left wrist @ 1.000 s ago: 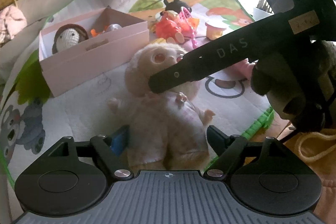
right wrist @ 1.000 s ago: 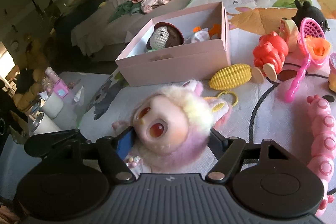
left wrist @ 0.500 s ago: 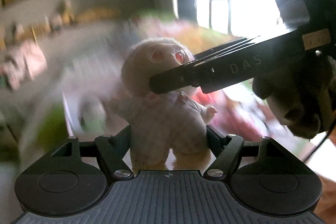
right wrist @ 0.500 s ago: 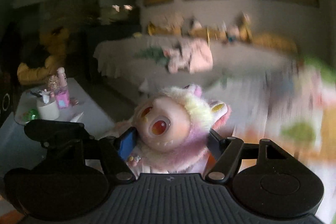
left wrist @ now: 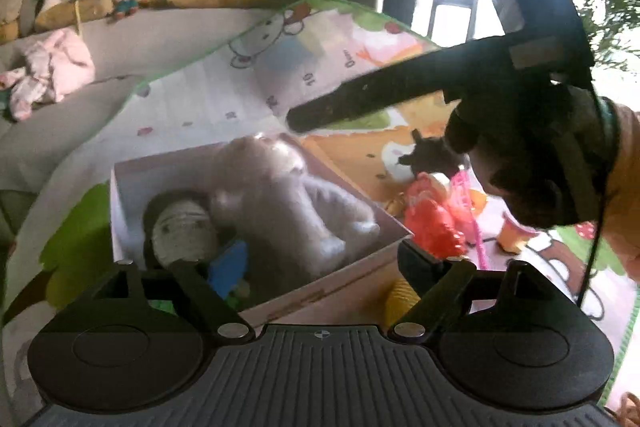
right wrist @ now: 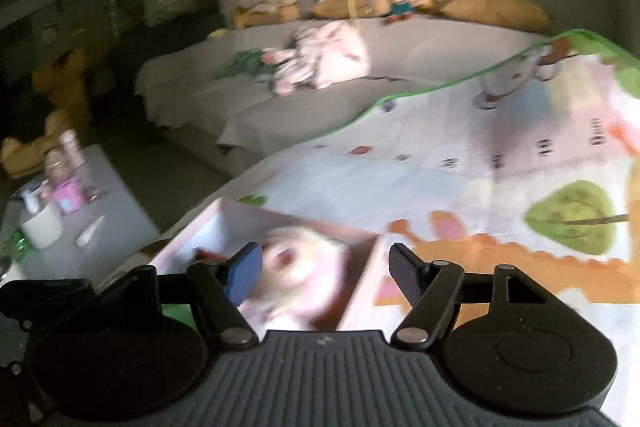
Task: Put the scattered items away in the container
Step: 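Carry the fluffy doll into the pink box and open both tools, then grasp the pink round lidded toy with the right tool while the left tool grasps the yellow corn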
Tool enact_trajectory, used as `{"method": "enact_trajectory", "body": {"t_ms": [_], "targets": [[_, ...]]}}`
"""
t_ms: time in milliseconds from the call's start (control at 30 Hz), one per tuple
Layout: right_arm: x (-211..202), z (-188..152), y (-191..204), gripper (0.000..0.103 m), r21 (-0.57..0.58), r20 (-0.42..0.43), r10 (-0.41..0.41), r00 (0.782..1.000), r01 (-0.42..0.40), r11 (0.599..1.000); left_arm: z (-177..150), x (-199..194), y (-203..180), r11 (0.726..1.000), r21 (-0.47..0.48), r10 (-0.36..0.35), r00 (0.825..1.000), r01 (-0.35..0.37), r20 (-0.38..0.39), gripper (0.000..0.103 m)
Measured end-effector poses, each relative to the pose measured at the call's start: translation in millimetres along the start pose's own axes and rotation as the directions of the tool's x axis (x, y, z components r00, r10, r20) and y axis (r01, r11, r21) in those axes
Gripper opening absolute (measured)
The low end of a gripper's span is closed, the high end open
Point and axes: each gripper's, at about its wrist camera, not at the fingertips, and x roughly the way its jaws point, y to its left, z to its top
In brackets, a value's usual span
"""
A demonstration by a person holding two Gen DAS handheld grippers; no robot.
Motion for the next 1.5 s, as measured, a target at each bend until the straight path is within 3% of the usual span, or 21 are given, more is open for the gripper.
{"method": "enact_trajectory", "body": {"t_ms": [100, 167, 200, 333, 467, 567, 733, 933, 1033, 1067, 1133, 1200, 1400, 1500], "targets": [[-14.9, -10.9, -3.6, 0.071, -0.001, -0.012, -0.052, 0.999, 0.052, 0.999, 3.7, 11.2, -1.4, 1.000, 0.009, -0.020, 1.000, 0.020, -0.009, 0.080], [-26.9, -23.6, -8.1, 0.071, 0.018, -0.023, -0.066, 0.998, 0.066, 0.998, 6.1, 22.9, 4.3, 0.999, -0.027, -0.046, 0.998, 0.045, -0.035, 0.058], [-34.8, -30.4, -10.2, 0.071, 0.029, -0.026, -0.064, 0.998, 0.065, 0.997, 6.1, 28.6, 8.2, 0.997, -0.049, -0.063, 0.997, 0.061, -0.054, 0.057], [-66.9, -63.3, -9.9, 0.071, -0.005, -0.020, -0.127, 0.992, 0.127, 0.992, -1.9, 22.6, 0.9, 0.997, -0.037, -0.066, 0.995, 0.063, -0.071, 0.058], [-79.0, -95.9, -20.0, 0.048, 0.045, -0.074, -0.159, 0.984, 0.163, 0.986, -7.9, -8.6, -27.7, 0.994, 0.055, -0.092, 0.996, 0.092, -0.007, 0.069], [-86.5, -118.3, -26.8, 0.048, 0.079, -0.105, -0.186, 0.977, 0.194, 0.978, -16.8, -10.7, -50.2, 0.986, 0.110, -0.121, 0.992, 0.124, -0.035, 0.073], [-109.3, -137.0, -37.7, 0.048, 0.095, -0.071, -0.241, 0.968, 0.247, 0.964, -36.2, 26.2, -80.7, 0.986, 0.149, -0.049, 0.989, 0.069, -0.137, 0.073], [-127.1, -155.4, -57.2, 0.054, 0.080, -0.075, -0.301, 0.951, 0.306, 0.949, -42.9, 56.6, -106.0, 0.961, 0.275, 0.050, 0.989, -0.010, -0.136, 0.073], [-119.3, -166.2, -68.4, 0.066, 0.119, -0.096, -0.304, 0.948, 0.314, 0.942, -40.3, 67.6, -107.0, 0.962, 0.272, 0.051, 0.988, -0.010, -0.145, 0.069], [-116.8, -169.1, -70.9, 0.067, 0.129, -0.096, -0.305, 0.948, 0.315, 0.940, -39.9, 70.1, -106.6, 0.964, 0.266, 0.045, 0.987, -0.004, -0.151, 0.061], [-110.0, -172.6, -75.5, 0.067, 0.146, -0.101, -0.312, 0.945, 0.324, 0.935, -40.1, 73.2, -105.3, 0.968, 0.249, 0.031, 0.986, 0.011, -0.163, 0.048], [-104.8, -172.6, -76.3, 0.055, 0.156, -0.103, -0.314, 0.944, 0.327, 0.932, -40.7, 72.2, -103.8, 0.970, 0.240, 0.020, 0.986, 0.020, -0.164, 0.038], [-118.9, -165.8, -53.4, 0.054, 0.148, -0.057, -0.281, 0.958, 0.287, 0.947, -50.5, 42.3, -93.1, 0.973, 0.228, 0.007, 0.984, 0.035, -0.180, 0.037], [-134.1, -162.7, -32.4, 0.054, 0.144, -0.032, -0.217, 0.976, 0.220, 0.965, -64.7, 14.8, -82.3, 0.973, 0.227, 0.016, 0.979, 0.031, -0.201, 0.037]]}}
